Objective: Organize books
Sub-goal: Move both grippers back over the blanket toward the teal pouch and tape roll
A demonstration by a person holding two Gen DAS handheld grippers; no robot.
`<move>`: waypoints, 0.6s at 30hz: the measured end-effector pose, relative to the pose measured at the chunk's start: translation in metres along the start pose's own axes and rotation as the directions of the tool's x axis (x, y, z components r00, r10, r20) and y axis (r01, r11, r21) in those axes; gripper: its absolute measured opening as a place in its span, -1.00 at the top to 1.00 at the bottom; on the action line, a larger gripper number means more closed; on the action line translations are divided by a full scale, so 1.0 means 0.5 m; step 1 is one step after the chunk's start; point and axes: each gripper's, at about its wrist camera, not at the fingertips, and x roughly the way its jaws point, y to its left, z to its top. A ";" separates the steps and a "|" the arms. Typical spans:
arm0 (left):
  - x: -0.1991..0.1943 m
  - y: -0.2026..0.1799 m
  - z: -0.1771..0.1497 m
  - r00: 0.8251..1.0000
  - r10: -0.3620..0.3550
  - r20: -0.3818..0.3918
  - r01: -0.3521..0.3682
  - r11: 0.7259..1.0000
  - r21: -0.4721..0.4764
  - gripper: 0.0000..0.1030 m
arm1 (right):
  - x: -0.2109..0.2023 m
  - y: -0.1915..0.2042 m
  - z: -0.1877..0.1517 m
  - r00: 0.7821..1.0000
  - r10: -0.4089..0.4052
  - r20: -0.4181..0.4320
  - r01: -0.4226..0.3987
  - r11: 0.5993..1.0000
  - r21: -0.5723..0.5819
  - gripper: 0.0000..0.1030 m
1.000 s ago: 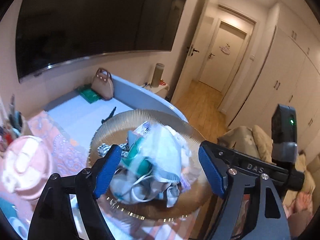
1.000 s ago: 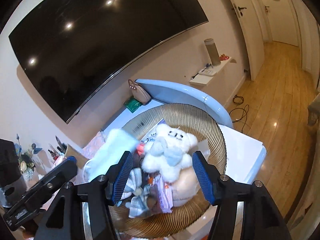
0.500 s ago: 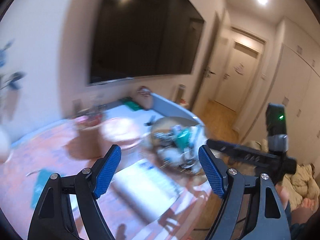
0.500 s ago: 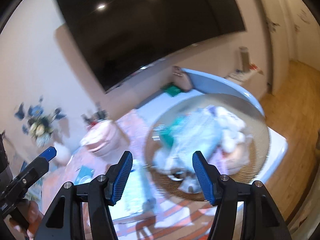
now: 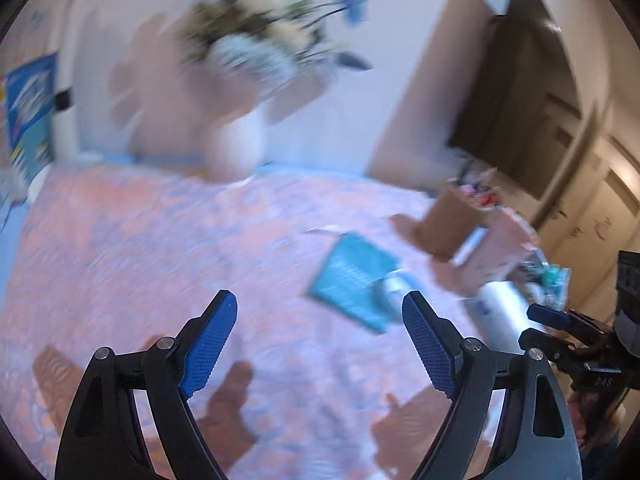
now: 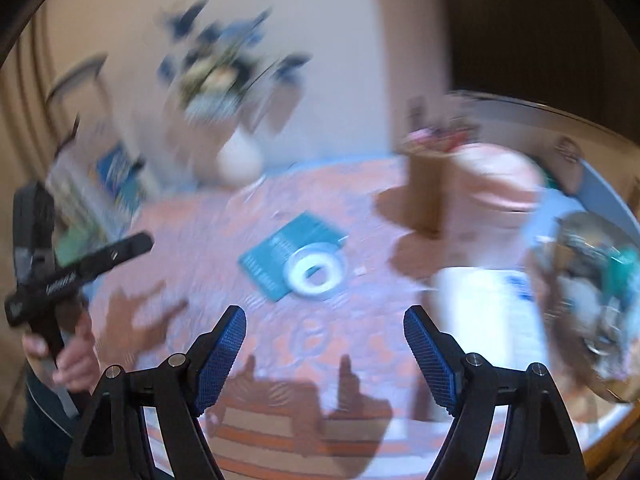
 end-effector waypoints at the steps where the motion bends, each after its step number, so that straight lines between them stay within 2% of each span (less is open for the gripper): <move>1: 0.011 0.011 -0.008 1.000 0.013 -0.009 -0.013 1.000 -0.008 -0.62 | 0.019 0.013 -0.001 1.000 0.003 -0.012 -0.003 1.000 -0.017 -0.55; 4: 0.048 0.045 -0.032 0.998 0.040 -0.041 -0.041 0.999 -0.017 -0.62 | 0.092 0.035 -0.008 0.998 0.028 -0.058 -0.031 0.999 -0.041 -0.55; 8: 0.092 0.066 -0.065 0.993 0.085 -0.086 -0.086 0.996 -0.014 -0.62 | 0.174 0.034 -0.026 0.998 0.027 -0.058 -0.030 0.999 -0.045 -0.55; 10: 0.101 0.071 -0.069 0.989 0.090 -0.118 -0.093 0.995 -0.023 -0.62 | 0.199 0.021 -0.035 0.997 0.049 -0.064 -0.050 0.999 -0.015 -0.55; 12: 0.098 0.068 -0.070 0.992 0.081 -0.098 -0.083 0.996 -0.016 -0.62 | 0.218 0.011 -0.044 0.996 0.062 -0.059 -0.062 0.998 0.013 -0.55; 18: 0.109 0.058 -0.074 0.987 0.106 -0.121 -0.105 0.994 0.011 -0.62 | 0.241 0.001 -0.047 0.997 0.032 -0.074 -0.029 0.999 0.036 -0.55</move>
